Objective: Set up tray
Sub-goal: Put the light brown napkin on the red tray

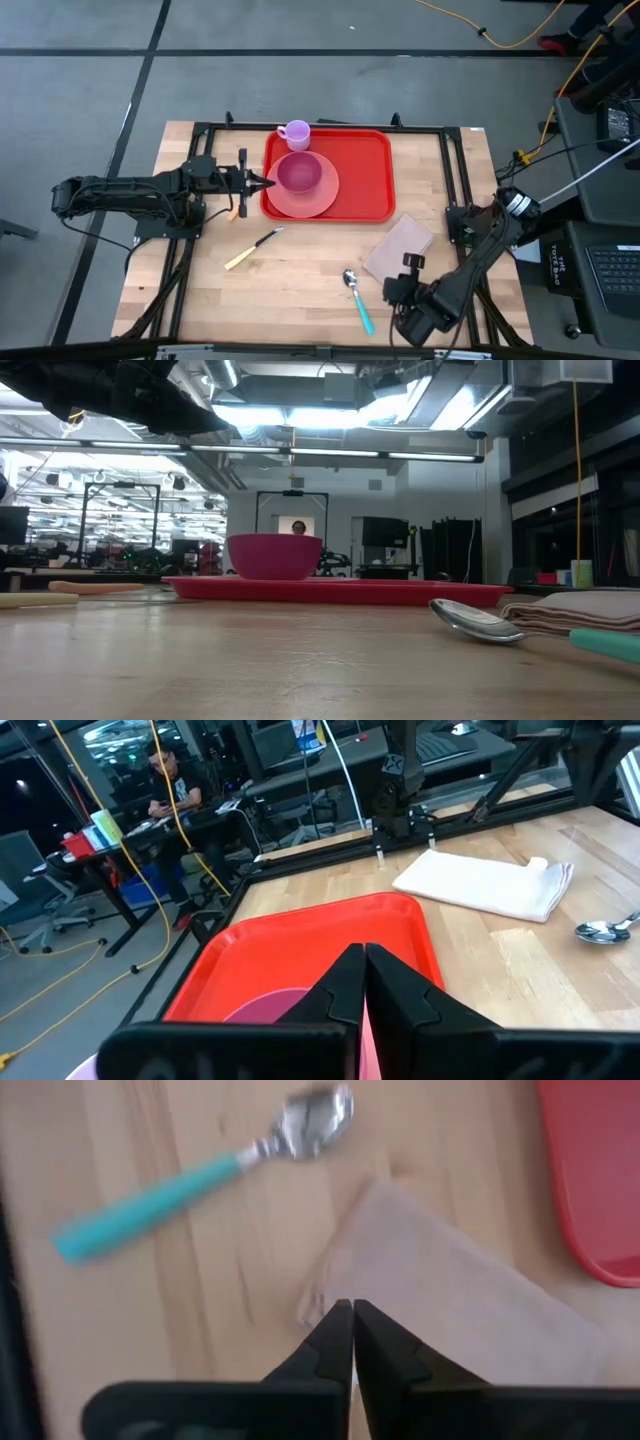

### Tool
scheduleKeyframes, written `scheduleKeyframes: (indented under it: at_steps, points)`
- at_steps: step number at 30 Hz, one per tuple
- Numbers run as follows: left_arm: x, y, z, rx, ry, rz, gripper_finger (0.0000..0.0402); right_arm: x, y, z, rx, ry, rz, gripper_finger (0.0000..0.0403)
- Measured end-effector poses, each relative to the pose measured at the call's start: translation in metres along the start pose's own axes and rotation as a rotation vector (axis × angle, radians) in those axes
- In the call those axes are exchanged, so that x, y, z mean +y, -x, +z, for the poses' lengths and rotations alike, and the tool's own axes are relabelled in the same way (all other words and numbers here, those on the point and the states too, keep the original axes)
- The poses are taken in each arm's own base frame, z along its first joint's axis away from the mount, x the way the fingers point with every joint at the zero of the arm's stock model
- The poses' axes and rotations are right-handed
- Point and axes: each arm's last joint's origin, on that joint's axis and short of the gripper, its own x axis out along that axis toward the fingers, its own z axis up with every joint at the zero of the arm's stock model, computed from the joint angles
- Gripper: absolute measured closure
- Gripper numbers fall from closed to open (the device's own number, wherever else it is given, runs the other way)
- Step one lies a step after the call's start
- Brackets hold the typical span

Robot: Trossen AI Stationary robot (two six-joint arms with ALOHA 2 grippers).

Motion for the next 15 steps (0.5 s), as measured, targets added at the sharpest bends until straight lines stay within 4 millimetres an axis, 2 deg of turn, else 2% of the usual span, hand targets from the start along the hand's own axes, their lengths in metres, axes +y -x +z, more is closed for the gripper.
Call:
scheduleKeyframes:
  at_steps: [9, 15]
  points:
    - [0.000, 0.000, 0.000, 0.002, 0.000, 0.006, 0.0394, -0.003, -0.023, -0.022, 0.118, -0.027, -0.027, 0.0382]
    - [0.000, 0.000, 0.000, 0.004, 0.004, 0.005, 0.0397, -0.001, -0.029, -0.026, 0.167, -0.030, 0.018, 0.0381]
